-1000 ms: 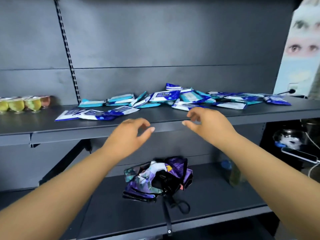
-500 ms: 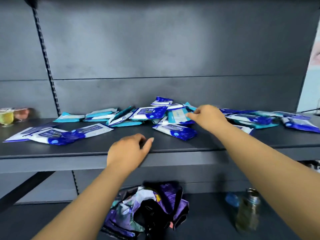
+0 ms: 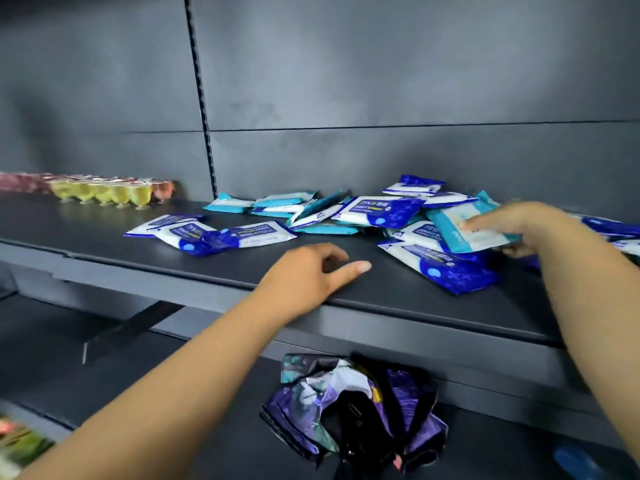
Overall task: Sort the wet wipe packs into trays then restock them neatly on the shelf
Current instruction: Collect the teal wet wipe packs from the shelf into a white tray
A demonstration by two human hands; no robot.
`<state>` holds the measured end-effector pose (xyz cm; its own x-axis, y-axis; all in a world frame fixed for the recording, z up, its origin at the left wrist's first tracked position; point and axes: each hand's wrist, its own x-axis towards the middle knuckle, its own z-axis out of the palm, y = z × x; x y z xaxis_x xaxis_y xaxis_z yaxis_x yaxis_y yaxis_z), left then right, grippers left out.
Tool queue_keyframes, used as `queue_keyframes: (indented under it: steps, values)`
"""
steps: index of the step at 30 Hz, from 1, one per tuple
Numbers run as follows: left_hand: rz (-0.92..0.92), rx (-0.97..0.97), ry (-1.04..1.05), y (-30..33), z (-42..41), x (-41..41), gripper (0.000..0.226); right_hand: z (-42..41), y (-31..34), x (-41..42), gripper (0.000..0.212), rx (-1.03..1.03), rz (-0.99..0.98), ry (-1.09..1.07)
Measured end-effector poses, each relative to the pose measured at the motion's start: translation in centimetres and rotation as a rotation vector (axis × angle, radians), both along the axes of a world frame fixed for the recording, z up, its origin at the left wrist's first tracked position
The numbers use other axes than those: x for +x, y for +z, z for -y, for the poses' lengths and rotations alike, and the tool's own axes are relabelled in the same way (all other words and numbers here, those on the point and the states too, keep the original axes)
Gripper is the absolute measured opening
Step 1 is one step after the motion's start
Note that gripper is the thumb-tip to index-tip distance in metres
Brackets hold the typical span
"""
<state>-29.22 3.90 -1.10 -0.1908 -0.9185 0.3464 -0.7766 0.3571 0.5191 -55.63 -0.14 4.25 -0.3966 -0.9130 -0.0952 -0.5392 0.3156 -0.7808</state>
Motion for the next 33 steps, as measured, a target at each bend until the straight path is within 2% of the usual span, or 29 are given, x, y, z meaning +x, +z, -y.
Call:
queue_keyframes:
  steps: [2,6,12,15,17,18,21,23,27,29,32,33]
  values:
    - [0.011,0.075,-0.007,1.2,2.9,0.8,0.042,-0.3,0.4,-0.4,0.022,-0.052,0.041,-0.041]
    - [0.238,0.215,0.019,1.7,8.1,1.1,0.056,-0.5,0.6,-0.4,0.027,-0.109,0.084,-0.087]
    - [0.376,0.186,0.002,1.4,12.3,0.2,0.059,0.1,0.7,-0.6,0.026,-0.218,0.026,-0.144]
    - [0.351,0.271,-0.076,1.4,11.7,-0.1,0.06,0.2,0.8,-0.7,0.027,-0.23,0.003,-0.138]
    - [0.313,0.319,-0.133,1.7,9.9,0.2,0.061,0.0,1.0,-0.6,0.019,-0.227,-0.002,-0.145]
    - [0.316,0.321,-0.158,1.8,8.7,0.5,0.061,-0.2,1.1,-0.5,0.017,-0.226,-0.006,-0.153]
    - [0.372,0.282,-0.215,1.9,4.6,1.8,0.062,-0.3,1.0,-0.4,0.032,-0.215,0.01,-0.146]
    - [0.411,0.25,-0.259,2.4,2.7,2.3,0.066,-0.4,1.0,-0.3,0.033,-0.211,0.008,-0.135]
    - [0.327,0.239,-0.193,3.3,3.6,2.7,0.055,-0.6,1.2,-0.6,0.03,-0.327,-0.032,-0.186]
    - [0.369,0.311,-0.169,3.3,4.3,3.0,0.061,-1.2,1.3,-0.8,0.035,-0.45,0.099,-0.203]
    - [0.445,0.382,-0.125,3.1,5.3,3.6,0.079,-3.7,1.8,0.4,0.012,-0.606,0.559,-0.087]
    - [0.455,0.378,-0.105,3.2,5.4,3.7,0.087,-5.0,1.9,1.5,0.012,-0.611,0.694,-0.034]
